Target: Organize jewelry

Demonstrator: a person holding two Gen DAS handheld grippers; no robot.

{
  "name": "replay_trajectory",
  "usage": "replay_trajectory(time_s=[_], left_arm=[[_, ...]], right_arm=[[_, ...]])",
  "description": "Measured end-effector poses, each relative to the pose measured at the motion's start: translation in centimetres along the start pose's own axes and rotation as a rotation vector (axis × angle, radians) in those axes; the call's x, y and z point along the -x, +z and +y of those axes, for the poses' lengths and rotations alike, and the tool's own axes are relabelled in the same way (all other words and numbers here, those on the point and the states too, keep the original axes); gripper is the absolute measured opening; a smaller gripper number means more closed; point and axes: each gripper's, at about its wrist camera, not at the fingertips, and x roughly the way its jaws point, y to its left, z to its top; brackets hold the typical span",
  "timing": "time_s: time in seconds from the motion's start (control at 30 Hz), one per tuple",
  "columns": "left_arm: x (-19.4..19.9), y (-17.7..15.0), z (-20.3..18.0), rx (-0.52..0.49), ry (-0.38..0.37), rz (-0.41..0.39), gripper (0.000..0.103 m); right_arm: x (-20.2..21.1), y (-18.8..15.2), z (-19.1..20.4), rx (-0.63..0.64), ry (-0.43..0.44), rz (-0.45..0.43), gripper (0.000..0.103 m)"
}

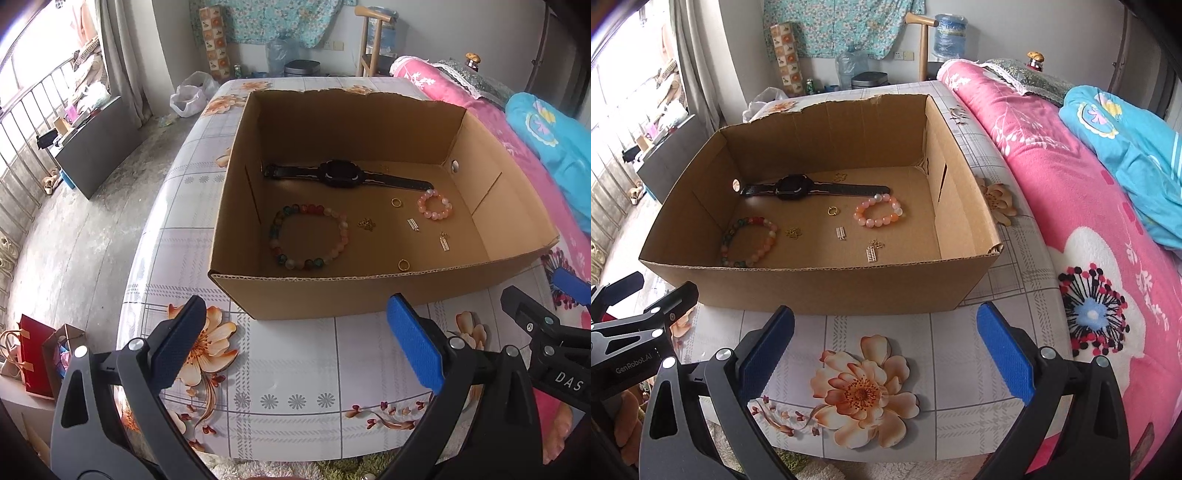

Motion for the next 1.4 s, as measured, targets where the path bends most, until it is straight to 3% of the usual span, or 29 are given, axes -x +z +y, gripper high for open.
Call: replay_trajectory(time_s=[1.4], left_arm=[[-1.3, 0.1, -0.5, -0.006, -0.01, 0.057, 0.095]], right_arm=[[-0.6, 0.6, 0.2, 0.006, 0.016, 0.018, 0.096]])
